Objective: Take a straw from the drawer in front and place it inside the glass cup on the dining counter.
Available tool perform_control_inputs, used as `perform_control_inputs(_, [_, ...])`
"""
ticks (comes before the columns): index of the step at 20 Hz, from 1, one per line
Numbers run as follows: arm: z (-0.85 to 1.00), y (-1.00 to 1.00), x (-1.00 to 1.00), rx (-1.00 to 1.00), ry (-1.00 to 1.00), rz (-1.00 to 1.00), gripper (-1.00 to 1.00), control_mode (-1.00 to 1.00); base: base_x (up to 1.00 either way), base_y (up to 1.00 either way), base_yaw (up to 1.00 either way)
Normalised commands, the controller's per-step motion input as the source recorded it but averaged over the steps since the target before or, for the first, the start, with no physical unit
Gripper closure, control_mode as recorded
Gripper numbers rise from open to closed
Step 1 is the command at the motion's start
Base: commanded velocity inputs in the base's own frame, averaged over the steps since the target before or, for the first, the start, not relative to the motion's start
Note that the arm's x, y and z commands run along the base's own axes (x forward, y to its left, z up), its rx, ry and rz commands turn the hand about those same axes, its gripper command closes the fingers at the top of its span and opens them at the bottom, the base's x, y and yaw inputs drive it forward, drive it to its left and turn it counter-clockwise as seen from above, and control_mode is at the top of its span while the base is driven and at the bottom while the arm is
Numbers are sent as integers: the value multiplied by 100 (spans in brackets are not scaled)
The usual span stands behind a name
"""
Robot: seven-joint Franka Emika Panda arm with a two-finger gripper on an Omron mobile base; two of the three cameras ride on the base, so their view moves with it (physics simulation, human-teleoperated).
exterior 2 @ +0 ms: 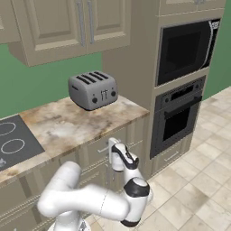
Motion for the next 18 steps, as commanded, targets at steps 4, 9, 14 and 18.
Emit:
perform_control_inputs(4, [-27, 3, 46, 0, 0, 0, -100, -100, 0, 0, 0])
perform_control_inputs(9, [-51, 9, 34, 0, 0, 0, -100, -100, 0, 0, 0])
perform_control_inputs(14, [-62, 14, 37, 2, 0, 0, -100, -100, 0, 0, 0])
perform_control_inputs(18, [-81, 13, 38, 8, 0, 1, -100, -100, 0, 0, 0])
